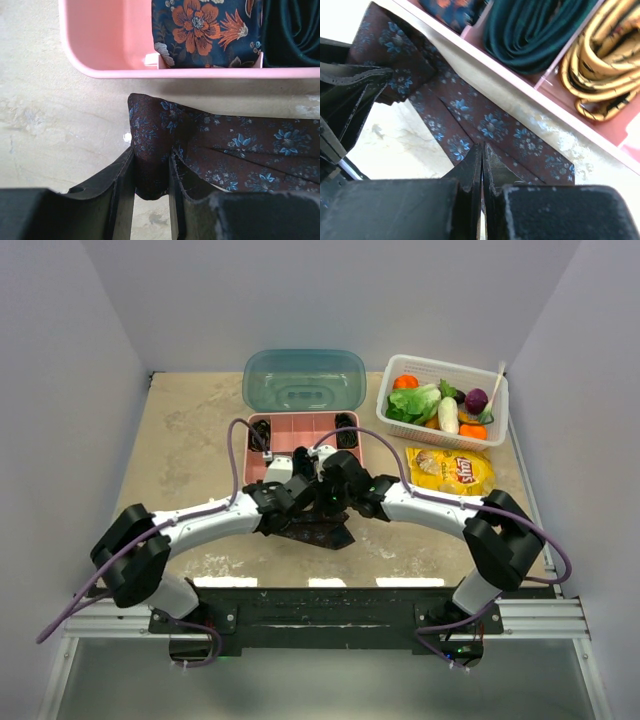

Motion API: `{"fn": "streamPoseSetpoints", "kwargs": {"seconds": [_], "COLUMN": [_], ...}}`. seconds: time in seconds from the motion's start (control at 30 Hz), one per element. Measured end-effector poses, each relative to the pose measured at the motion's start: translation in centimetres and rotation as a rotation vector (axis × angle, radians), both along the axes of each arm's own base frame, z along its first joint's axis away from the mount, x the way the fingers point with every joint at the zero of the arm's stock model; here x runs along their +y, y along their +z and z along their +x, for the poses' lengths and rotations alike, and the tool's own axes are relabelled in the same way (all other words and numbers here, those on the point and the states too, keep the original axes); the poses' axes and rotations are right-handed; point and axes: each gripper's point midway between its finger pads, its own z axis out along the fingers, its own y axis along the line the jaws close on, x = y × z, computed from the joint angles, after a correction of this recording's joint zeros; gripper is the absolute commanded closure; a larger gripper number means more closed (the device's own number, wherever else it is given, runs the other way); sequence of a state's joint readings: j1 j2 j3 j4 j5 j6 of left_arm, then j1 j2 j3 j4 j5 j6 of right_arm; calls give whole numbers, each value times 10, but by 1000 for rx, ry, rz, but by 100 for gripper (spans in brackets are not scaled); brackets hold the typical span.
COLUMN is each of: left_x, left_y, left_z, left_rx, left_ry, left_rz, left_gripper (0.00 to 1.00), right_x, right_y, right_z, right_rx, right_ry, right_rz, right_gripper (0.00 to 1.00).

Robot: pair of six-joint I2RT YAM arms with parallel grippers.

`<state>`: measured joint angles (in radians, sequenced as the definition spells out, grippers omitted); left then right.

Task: Roll the ties
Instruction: Roll the tie at the center of the board.

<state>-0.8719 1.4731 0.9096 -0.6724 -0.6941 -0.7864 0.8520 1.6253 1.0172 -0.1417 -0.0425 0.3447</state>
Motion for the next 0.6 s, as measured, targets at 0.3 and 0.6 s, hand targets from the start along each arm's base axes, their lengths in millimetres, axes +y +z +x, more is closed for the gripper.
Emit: {"fn": "streamPoseSetpoints", "kwargs": {"seconds": [0.3,0.6], "left_x": [-9,-24], "left_y": [-11,-16], "left_z": [-5,-10], "left_rx": [-12,-23], "left_ry": [-5,-34], "left_rz": [168,256], "left_gripper": [100,93], "right_x": [-13,-18], "right_y": [-14,-17], "right_z": [-3,-5], "right_rx": [31,41], "right_ry": [-24,-29], "right_rz": [-23,-27], "right_gripper": [100,100]}}
